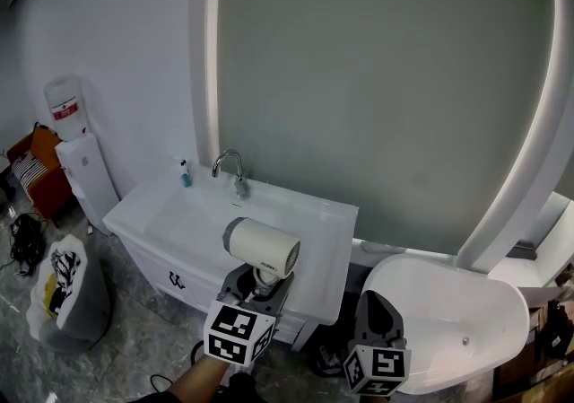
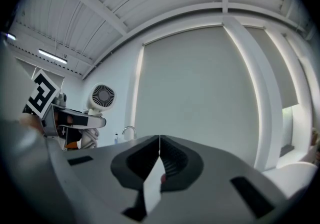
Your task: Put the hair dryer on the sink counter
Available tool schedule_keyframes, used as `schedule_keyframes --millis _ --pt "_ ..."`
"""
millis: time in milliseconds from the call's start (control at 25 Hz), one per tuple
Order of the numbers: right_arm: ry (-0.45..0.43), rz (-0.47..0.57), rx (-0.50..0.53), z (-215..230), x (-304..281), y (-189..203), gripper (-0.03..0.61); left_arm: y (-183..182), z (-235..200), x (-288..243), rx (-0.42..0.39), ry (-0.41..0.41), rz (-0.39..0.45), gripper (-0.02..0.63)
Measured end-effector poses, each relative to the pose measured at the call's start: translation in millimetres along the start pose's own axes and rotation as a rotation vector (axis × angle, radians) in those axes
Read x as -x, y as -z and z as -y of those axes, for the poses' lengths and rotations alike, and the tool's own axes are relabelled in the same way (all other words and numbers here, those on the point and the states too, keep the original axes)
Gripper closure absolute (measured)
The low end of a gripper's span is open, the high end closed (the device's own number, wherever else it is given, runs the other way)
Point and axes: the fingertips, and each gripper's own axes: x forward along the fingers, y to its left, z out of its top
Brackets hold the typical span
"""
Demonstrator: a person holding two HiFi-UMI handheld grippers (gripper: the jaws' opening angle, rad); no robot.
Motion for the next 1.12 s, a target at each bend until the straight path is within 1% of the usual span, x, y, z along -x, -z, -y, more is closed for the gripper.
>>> schedule_keyframes --millis 400,680,920,1120 --pt "0.022 -0.038 -0.001 12 -85 10 0.557 12 -46 -78 0.049 0.035 -0.034 0.414" --pt "0.060 -0.053 0.003 13 -143 5 0.557 8 -72 -128 0.023 0.089 -0.050 0.414" --pt "0.096 -0.056 0.004 8 -185 3 0.557 4 -101 -160 0.052 0.130 -0.049 0.414" --pt "0.134 -0.049 0.000 0 -214 1 0.557 3 -123 -178 0.027 0.171 -0.047 0.414"
